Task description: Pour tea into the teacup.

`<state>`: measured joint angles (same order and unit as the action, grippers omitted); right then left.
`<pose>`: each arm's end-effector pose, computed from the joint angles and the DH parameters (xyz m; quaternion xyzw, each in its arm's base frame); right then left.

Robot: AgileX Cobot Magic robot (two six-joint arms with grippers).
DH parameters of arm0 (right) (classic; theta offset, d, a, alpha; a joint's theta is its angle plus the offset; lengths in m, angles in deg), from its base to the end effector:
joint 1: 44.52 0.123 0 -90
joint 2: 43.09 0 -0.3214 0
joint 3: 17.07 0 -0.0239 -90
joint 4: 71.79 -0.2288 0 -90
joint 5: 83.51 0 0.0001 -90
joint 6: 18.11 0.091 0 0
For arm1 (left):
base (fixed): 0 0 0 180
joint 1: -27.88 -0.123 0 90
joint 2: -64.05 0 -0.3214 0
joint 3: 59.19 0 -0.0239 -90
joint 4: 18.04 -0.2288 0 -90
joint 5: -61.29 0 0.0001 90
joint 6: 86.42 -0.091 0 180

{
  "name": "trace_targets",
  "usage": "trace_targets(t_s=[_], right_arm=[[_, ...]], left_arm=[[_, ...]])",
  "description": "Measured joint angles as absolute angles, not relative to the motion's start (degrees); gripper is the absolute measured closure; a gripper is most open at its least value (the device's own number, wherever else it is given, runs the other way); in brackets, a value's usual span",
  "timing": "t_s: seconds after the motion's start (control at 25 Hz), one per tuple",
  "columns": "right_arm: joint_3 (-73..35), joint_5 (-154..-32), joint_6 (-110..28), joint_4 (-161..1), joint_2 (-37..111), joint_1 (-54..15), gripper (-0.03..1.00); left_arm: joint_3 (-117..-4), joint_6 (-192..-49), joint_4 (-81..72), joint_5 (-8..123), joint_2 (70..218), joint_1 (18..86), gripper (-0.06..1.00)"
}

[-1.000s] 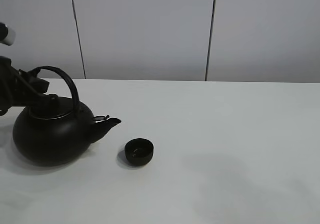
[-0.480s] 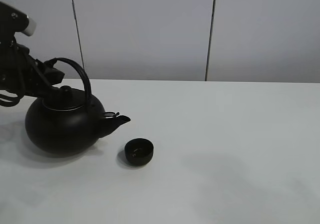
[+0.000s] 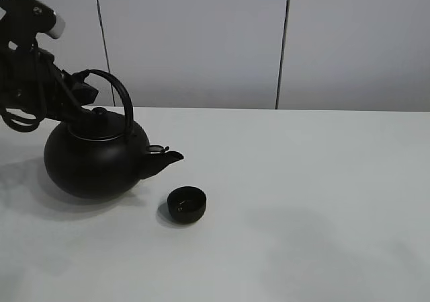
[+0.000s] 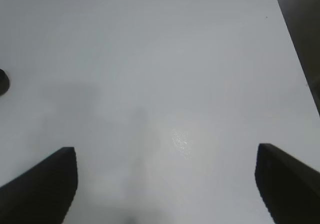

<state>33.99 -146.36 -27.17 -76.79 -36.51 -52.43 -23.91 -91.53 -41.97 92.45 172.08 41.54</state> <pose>-0.0591 0.0153 0.2565 -0.0107 0.8673 -0.0301 0.4968 0.3223 -0.0980 0.2226 0.3367 0.7671 -0.0307 0.5452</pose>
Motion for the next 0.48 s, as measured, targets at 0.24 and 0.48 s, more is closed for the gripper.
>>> trace_targets(t_s=[0.24,0.48], right_arm=[[33.99,-146.36,-27.17,-76.79,-36.51,-52.43,0.31],[33.99,-146.36,-27.17,-76.79,-36.51,-52.43,0.31]], left_arm=[[-23.91,-93.18,-42.79,92.02,172.08,41.66,0.84],[-23.91,-94.07,-42.96,91.67,172.08,42.62,0.84]])
